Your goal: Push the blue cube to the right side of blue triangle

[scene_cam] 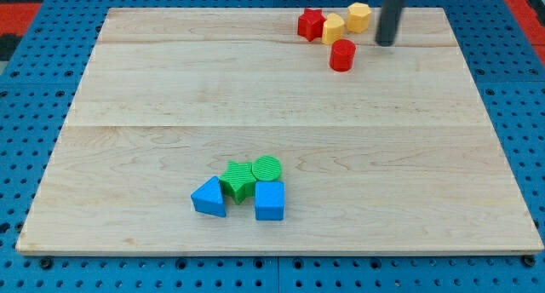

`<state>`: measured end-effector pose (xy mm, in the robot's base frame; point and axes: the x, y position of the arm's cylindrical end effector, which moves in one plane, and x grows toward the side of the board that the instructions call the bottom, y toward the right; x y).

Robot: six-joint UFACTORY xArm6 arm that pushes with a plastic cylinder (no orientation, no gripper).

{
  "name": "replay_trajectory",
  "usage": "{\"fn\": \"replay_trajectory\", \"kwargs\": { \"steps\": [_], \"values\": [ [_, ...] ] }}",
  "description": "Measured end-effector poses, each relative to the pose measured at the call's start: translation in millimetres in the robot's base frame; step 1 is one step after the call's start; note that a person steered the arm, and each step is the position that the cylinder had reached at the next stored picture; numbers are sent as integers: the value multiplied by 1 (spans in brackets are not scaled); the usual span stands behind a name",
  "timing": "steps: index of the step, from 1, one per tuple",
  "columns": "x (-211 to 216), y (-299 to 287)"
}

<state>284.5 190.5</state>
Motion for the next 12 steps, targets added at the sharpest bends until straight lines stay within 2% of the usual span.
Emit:
{"fn": "replay_trajectory", "kwargs": {
  "steps": [1,2,3,4,5,6,8,9,10,11,12],
  "values": [
    [86,-17],
    [176,-90],
    [177,-250],
    [232,-338],
    [276,-362],
    [290,-316],
    [275,-209],
    [286,-156],
    [299,-125],
    [322,-147],
    [309,-105]
  ]
}}
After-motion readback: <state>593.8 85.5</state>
